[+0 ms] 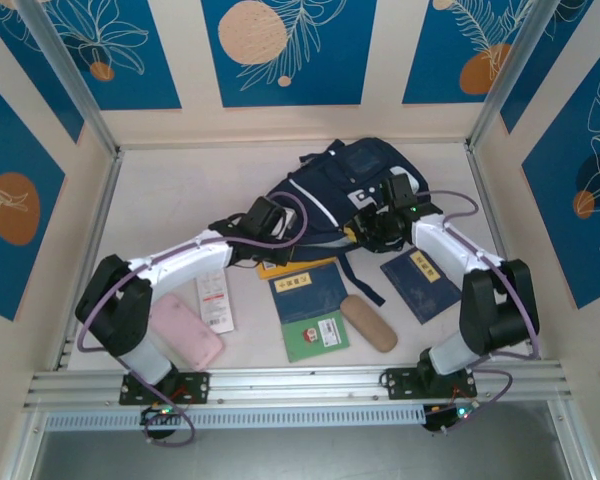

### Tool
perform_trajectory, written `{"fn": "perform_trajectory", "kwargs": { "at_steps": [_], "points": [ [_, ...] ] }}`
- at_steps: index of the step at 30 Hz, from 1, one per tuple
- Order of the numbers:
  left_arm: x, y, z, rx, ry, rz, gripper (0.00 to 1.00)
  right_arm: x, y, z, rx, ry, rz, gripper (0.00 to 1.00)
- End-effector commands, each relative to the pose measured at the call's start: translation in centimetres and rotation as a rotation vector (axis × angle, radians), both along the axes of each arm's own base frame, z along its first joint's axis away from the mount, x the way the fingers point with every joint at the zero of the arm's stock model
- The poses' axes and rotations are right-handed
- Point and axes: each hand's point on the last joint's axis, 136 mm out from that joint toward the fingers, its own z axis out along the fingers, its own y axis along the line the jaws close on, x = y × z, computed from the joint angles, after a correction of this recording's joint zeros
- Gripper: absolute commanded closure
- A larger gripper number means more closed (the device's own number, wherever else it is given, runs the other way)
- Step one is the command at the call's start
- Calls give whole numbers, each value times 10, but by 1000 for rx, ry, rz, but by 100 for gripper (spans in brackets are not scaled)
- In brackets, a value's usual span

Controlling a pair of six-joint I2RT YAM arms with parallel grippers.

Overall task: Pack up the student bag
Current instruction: Unzip the student bag at the top-center of the table.

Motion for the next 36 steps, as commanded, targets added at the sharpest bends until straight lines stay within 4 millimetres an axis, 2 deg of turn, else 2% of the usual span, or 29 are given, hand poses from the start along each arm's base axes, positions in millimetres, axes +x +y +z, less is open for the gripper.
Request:
{"fn": "perform_trajectory", "kwargs": {
  "at_steps": [1, 4, 5, 7, 9, 10, 11, 12, 15, 19, 21, 24, 30, 36],
  "points": [
    [-26, -7, 37, -44, 44, -89, 100, 38, -3, 25, -46, -135, 81, 100],
    [-37, -21, 53, -79, 50, -135, 100, 49, 2, 30, -66, -144, 120, 95],
    [-42, -27, 56, -95, 63, -148, 100, 52, 4, 32, -66, -148, 130, 90],
    [-49, -36, 56, -110, 87, -161, 100, 54, 2, 33, -79, -140, 136, 71],
    [-53, -42, 54, -123, 102, -154, 100, 49, -3, 35, -121, -128, 130, 45],
    [-53, -44, 51, -129, 111, -148, 100, 45, -8, 35, -150, -119, 122, 35],
    [-53, -47, 48, -134, 122, -145, 100, 39, -13, 34, -185, -106, 112, 29],
    [-53, -50, 46, -135, 128, -143, 100, 31, -19, 33, -217, -89, 103, 26],
    [-52, -58, 42, -137, 133, -149, 100, 8, -33, 34, -272, -43, 71, 27],
    [-53, -67, 42, -146, 137, -165, 100, -21, -48, 40, -303, -28, 2, 39],
    [-53, -67, 40, -139, 138, -167, 100, -33, -44, 44, -261, -34, -19, 51],
    [-54, -66, 38, -135, 142, -171, 100, -49, -28, 47, -164, -12, -24, 55],
    [-58, -63, 36, -138, 141, -175, 100, -63, 28, 41, 33, 47, 6, 31],
    [-59, -62, 37, -146, 137, -173, 100, -60, 61, 25, 113, 109, -2, 27]
  ]
}}
